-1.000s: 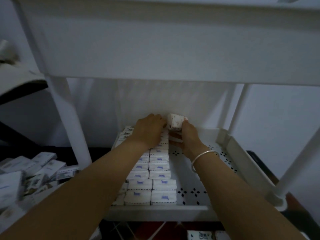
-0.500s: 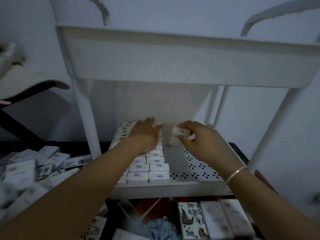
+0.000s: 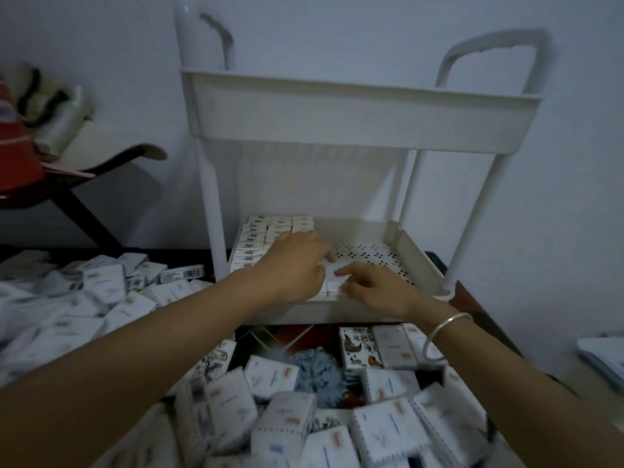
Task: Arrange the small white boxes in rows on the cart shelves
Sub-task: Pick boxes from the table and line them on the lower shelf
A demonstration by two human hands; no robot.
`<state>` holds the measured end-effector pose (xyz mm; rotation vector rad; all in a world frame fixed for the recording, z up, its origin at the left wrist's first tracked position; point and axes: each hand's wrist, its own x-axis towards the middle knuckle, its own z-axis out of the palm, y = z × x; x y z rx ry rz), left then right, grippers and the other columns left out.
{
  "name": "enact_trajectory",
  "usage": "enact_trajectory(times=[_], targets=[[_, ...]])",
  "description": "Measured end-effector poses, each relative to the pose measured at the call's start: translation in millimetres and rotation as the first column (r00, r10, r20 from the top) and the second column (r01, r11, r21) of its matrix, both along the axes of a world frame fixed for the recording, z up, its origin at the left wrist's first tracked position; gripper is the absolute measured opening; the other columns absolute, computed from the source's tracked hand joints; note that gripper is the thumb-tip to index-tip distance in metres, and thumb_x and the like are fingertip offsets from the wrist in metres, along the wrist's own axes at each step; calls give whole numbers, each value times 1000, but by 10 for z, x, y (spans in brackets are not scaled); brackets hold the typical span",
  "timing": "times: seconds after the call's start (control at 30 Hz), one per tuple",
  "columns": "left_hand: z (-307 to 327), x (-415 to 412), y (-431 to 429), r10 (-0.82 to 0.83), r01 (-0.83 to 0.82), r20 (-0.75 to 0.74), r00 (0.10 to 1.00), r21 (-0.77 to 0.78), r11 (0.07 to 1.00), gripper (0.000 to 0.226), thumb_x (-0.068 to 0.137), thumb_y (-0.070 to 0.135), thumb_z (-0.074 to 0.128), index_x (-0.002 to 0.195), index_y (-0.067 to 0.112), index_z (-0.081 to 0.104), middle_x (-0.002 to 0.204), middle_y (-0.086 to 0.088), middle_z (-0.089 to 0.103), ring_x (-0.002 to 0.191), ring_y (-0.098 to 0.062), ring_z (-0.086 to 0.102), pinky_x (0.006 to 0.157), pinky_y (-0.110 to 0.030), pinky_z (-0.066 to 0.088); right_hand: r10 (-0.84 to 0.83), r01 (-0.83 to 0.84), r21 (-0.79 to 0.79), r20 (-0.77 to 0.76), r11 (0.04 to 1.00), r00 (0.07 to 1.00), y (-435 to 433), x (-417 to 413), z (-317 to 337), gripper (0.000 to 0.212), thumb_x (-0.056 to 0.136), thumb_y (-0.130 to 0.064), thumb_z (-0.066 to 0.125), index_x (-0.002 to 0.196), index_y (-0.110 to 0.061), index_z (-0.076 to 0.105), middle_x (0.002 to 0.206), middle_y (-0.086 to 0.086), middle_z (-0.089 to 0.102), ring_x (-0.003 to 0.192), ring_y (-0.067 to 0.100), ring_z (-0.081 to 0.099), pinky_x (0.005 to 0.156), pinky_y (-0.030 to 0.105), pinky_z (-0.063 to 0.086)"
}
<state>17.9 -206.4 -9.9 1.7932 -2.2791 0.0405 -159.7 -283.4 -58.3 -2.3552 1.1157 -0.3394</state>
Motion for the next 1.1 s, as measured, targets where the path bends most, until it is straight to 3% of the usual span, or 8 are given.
enact_trajectory(times=[0.1, 0.2, 0.37, 0.5, 0.7, 0.83, 0.97, 1.1], targets=[[90, -218, 358, -84, 85, -73, 994, 9, 996, 21, 93, 22, 51, 105, 25, 67, 109, 5, 66, 99, -15, 60, 92, -34, 46, -48, 48, -21, 23, 999, 999, 107, -53, 23, 43, 98, -36, 49, 139, -26, 43, 124, -5, 61, 117, 15, 56, 98, 33, 44], [75, -431, 659, -168, 181, -100, 981, 140, 974, 15, 93, 28, 56, 99, 24, 69, 96, 9, 70, 87, -10, 63, 82, -35, 53, -88, 99, -186, 65, 978, 994, 276, -165, 95, 43, 99, -32, 49, 140, -20, 44, 137, 1, 53, 125, 16, 49, 107, 32, 37], [-124, -740, 922, -232, 265, -135, 963, 338, 903, 31, 89, 46, 62, 111, 24, 65, 99, 12, 65, 83, -3, 58, 72, -24, 50, -120, 152, -306, 119, 940, 986, 685, -516, 223, 29, 100, -29, 47, 125, -21, 59, 118, -5, 63, 106, 10, 56, 90, 26, 44], [-204, -866, 943, -227, 258, -121, 966, 456, 852, 57, 80, 50, 72, 127, 26, 51, 118, 8, 58, 99, -9, 56, 81, -26, 49, -158, 183, -169, 148, 968, 976, 933, -813, 253, 26, 100, -16, 42, 111, -26, 63, 97, -12, 65, 86, 11, 60, 75, 25, 49], [-251, -903, 918, -115, 167, -134, 984, 505, 847, 76, 76, 42, 79, 139, 21, 43, 130, 3, 52, 101, -11, 49, 81, -23, 43, -79, 76, -29, -113, 997, 990, 1070, -1125, 170, 21, 94, -25, 56, 110, -39, 59, 102, -19, 59, 82, -4, 57, 69, 12, 41], [-272, -839, 879, -76, 121, -127, 989, 400, 908, 54, 72, 42, 81, 115, 19, 58, 110, 4, 60, 95, -15, 56, 80, -30, 50, -30, 29, -5, -233, 1000, 972, 1117, -1203, 98, 36, 86, -39, 67, 120, -40, 56, 111, -17, 56, 87, -2, 53, 74, 14, 42], [-287, -760, 817, -20, 97, -239, 971, 317, 943, 44, 70, 42, 82, 94, 29, 47, 88, 14, 51, 77, -5, 48, 61, -23, 37, -21, 48, 110, -234, 993, 972, 1145, -1202, 63, 48, 82, -49, 69, 127, -42, 52, 111, -17, 51, 87, -2, 53, 73, 14, 42], [-294, -684, 774, 63, 97, -430, 901, 340, 935, 49, 67, 44, 85, 99, 27, 52, 91, 8, 63, 80, -10, 60, 68, -32, 52, -63, 94, 205, -150, 974, 987, 1130, -1174, 70, 50, 78, -47, 74, 124, -38, 57, 102, -15, 54, 85, 1, 57, 72, 14, 43]])
